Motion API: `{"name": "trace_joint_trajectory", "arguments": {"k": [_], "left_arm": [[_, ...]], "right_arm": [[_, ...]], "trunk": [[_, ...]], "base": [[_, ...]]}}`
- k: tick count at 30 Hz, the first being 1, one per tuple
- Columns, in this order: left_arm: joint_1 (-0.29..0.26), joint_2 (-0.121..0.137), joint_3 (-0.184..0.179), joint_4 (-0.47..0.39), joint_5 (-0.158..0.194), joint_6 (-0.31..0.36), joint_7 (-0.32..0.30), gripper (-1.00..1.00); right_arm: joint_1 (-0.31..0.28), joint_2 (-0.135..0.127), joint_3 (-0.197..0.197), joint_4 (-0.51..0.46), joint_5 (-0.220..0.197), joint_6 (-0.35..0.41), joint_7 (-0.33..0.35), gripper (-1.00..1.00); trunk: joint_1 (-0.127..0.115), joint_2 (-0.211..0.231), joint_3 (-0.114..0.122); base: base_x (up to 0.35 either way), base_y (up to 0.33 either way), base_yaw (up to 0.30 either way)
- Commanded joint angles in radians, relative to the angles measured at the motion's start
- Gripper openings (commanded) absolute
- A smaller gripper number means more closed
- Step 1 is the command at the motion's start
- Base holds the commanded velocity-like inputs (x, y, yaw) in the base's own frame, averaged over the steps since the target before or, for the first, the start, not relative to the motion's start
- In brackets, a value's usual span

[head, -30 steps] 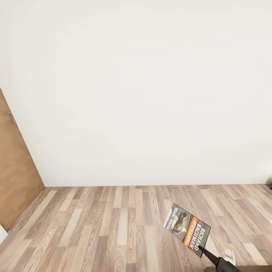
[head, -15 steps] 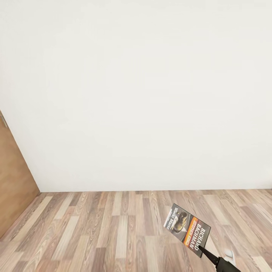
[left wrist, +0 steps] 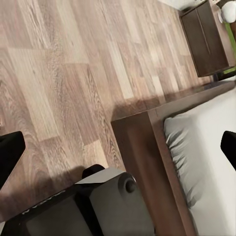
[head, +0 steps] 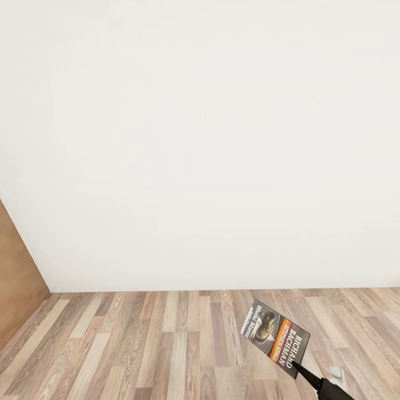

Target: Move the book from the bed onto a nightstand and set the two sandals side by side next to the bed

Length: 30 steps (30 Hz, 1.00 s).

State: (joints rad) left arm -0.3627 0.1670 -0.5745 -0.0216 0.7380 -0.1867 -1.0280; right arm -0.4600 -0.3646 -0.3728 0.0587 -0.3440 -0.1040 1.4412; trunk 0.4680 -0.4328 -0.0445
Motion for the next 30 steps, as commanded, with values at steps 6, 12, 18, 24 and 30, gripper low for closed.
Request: {"name": "trace_joint_trajectory", "arguments": {"k": [6, 12, 18, 24, 30], "left_arm": [[-0.001, 0.000, -0.008, 0.000, 0.006, -0.007, -0.001, 1.00], [-0.001, 0.000, -0.008, 0.000, 0.006, -0.007, -0.001, 1.00], [-0.001, 0.000, -0.008, 0.000, 0.006, -0.007, -0.001, 1.00], [-0.001, 0.000, -0.008, 0.000, 0.006, -0.007, -0.001, 1.00], [-0.001, 0.000, -0.008, 0.000, 0.006, -0.007, -0.001, 1.00]], "right_arm": [[-0.003, -0.001, -0.002, 0.004, -0.004, -0.011, 0.002, -1.00], [-0.003, -0.001, -0.001, 0.004, -0.004, -0.011, 0.002, -1.00], [-0.003, -0.001, -0.002, 0.004, -0.004, -0.011, 0.002, -1.00], [-0.002, -0.001, -0.002, 0.004, -0.004, -0.011, 0.002, -1.00], [-0.003, -0.001, -0.002, 0.004, -0.004, -0.011, 0.003, -1.00]], "trunk": [[0.001, -0.002, -0.002], [0.001, -0.002, -0.002], [0.001, -0.002, -0.002], [0.001, -0.002, -0.002], [0.001, -0.002, -0.002]], "base": [[0.331, 0.000, 0.000], [0.332, 0.000, 0.000], [0.331, 0.000, -0.020], [0.331, 0.000, -0.099], [0.331, 0.000, -0.138]]}}
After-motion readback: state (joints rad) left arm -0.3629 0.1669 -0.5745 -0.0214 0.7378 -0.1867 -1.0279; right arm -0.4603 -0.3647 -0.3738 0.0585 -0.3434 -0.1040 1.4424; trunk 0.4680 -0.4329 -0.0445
